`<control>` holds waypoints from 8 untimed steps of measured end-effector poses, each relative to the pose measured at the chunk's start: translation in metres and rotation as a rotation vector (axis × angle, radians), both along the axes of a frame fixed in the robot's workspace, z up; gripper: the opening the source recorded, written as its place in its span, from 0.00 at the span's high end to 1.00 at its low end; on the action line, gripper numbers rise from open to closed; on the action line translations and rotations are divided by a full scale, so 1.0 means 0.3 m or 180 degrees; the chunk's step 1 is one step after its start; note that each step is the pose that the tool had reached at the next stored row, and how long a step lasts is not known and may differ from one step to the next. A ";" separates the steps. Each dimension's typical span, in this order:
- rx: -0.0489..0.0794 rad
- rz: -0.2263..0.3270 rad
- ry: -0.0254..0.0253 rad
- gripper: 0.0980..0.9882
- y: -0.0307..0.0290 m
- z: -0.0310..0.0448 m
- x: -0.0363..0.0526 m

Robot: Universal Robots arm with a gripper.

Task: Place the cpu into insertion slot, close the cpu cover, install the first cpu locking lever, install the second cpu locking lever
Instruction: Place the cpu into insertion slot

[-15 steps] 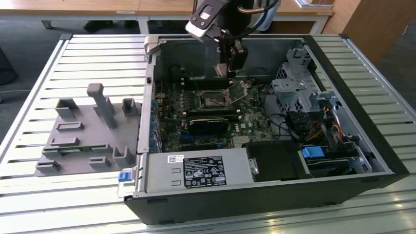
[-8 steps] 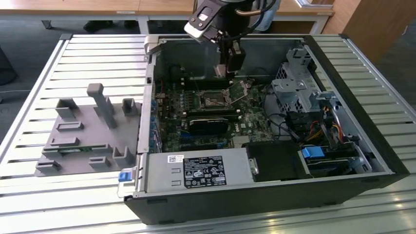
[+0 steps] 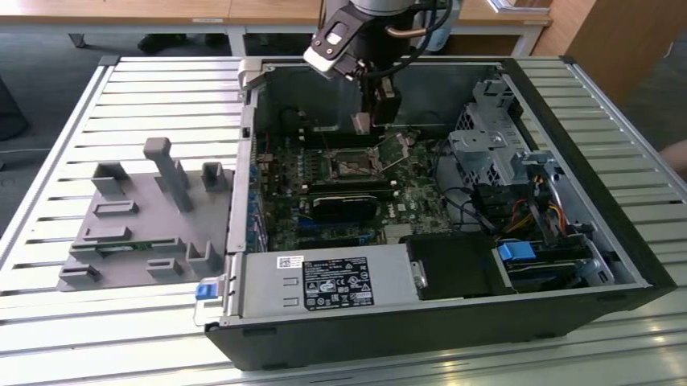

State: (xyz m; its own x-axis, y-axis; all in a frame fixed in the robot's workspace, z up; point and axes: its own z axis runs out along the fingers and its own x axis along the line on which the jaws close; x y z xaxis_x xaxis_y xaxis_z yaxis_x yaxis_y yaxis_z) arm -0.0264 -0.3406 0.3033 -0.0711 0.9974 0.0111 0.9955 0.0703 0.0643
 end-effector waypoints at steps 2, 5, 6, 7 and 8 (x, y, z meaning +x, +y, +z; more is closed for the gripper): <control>0.0000 -0.0003 0.0002 0.51 0.000 -0.010 0.000; 0.0000 -0.0005 0.0003 0.51 0.000 -0.023 0.000; 0.0000 -0.0005 0.0003 0.51 0.000 -0.027 0.000; 0.0000 -0.0005 0.0003 0.51 0.000 -0.030 0.000; 0.0000 -0.0005 0.0003 0.51 0.000 -0.033 0.000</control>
